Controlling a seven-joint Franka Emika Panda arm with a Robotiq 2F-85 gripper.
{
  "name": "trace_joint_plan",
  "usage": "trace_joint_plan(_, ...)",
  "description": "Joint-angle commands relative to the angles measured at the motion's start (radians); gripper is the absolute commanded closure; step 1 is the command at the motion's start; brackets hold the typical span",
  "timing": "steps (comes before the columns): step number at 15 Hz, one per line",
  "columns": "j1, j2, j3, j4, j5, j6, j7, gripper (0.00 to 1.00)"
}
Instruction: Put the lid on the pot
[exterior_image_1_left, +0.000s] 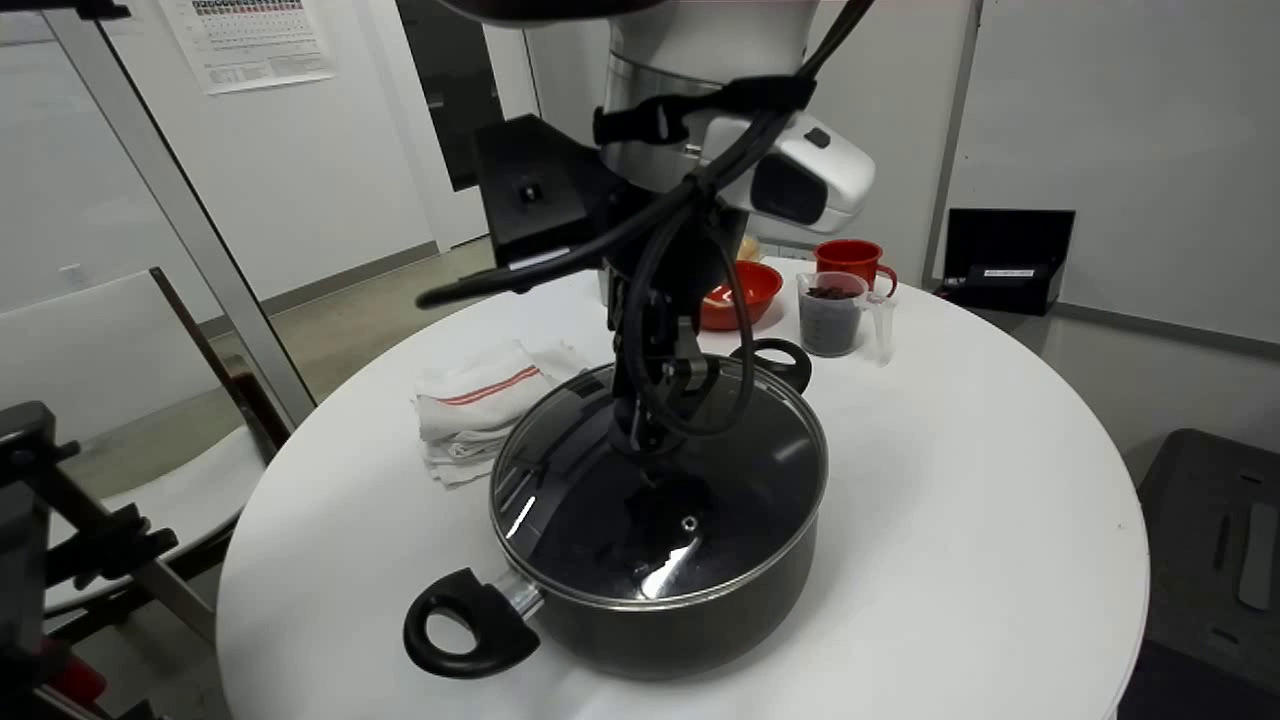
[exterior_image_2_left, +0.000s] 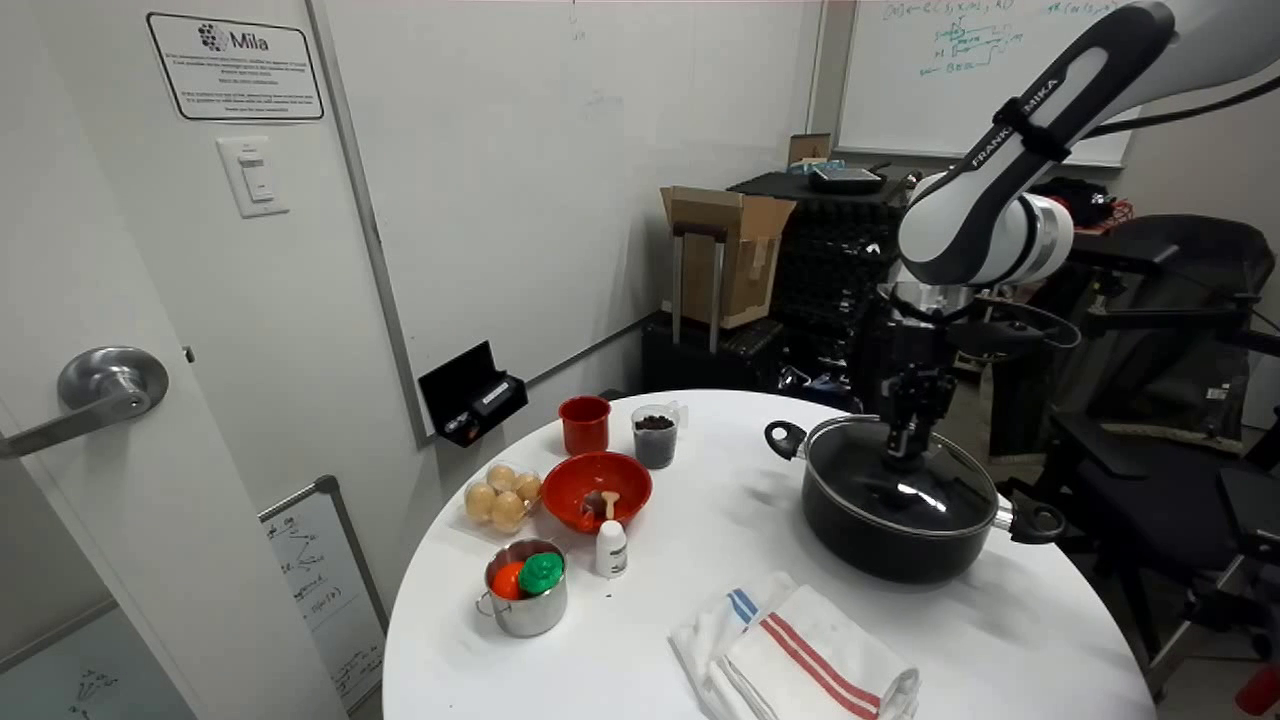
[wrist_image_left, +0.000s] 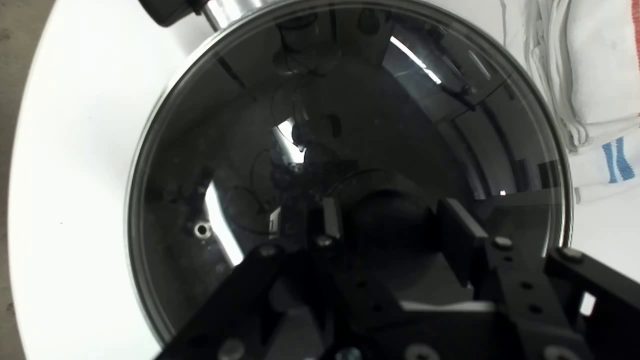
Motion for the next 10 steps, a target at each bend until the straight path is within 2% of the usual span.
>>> trace_joint_plan(1, 0.008, -0.042, -0.015, -0.021, 0.002, -0.032, -0.004, 0.75)
trace_joint_plan(10, 0.015, -0.035, -0.025, -0.012, -0.006, -0.047, 0.004, 0.75)
